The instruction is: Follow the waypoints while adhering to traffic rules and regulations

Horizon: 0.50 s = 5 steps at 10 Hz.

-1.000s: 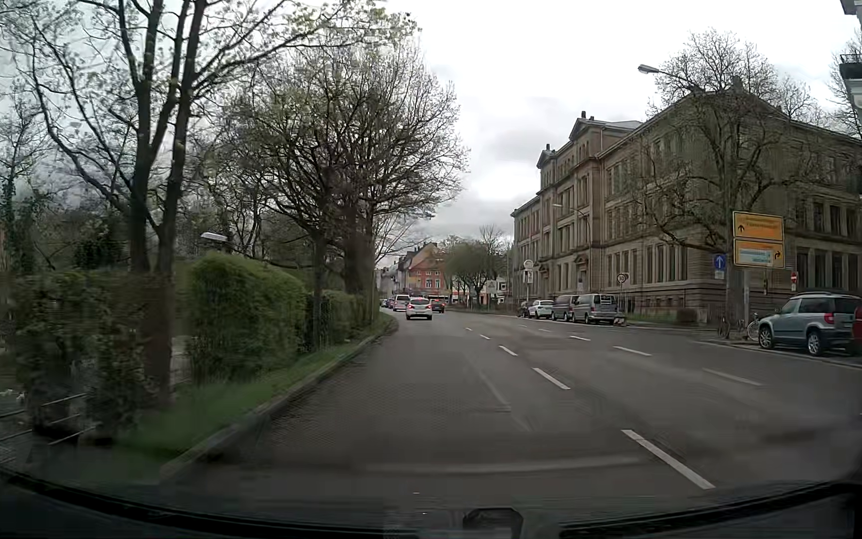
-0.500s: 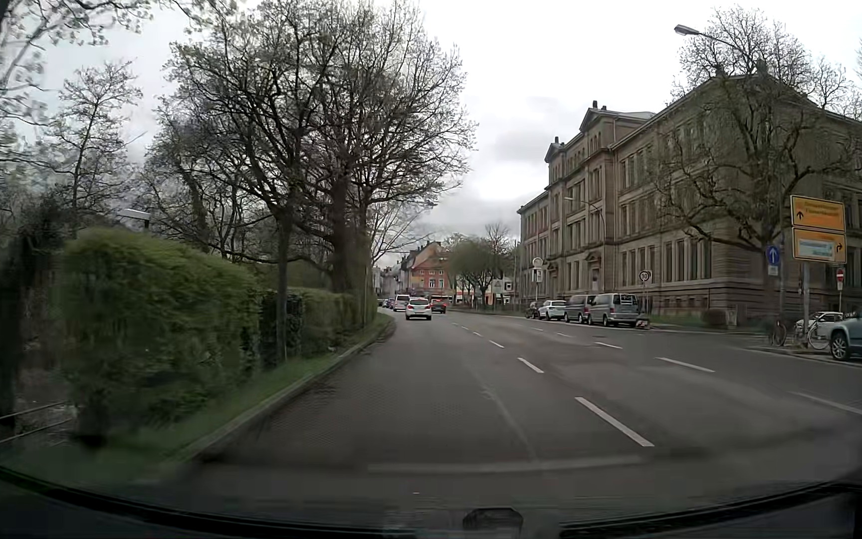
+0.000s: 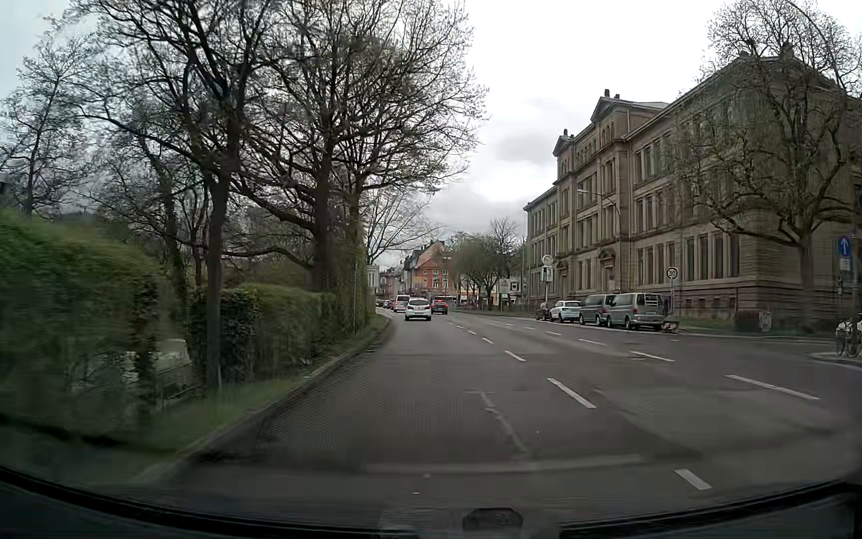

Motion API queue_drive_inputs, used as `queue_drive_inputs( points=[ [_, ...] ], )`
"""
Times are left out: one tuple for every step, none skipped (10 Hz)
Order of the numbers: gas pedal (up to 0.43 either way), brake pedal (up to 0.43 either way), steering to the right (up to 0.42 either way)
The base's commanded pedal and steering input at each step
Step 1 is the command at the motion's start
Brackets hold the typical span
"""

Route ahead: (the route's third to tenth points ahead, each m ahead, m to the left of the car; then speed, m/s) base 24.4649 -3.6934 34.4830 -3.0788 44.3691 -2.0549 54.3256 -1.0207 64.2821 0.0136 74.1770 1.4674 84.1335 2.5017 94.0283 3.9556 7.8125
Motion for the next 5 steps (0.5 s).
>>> queue_drive_inputs(
  points=[
    [0.118, 0.000, -0.005],
    [0.118, 0.000, -0.005],
    [0.118, 0.000, -0.005],
    [0.118, 0.000, -0.005],
    [0.118, 0.000, -0.005]
  ],
)
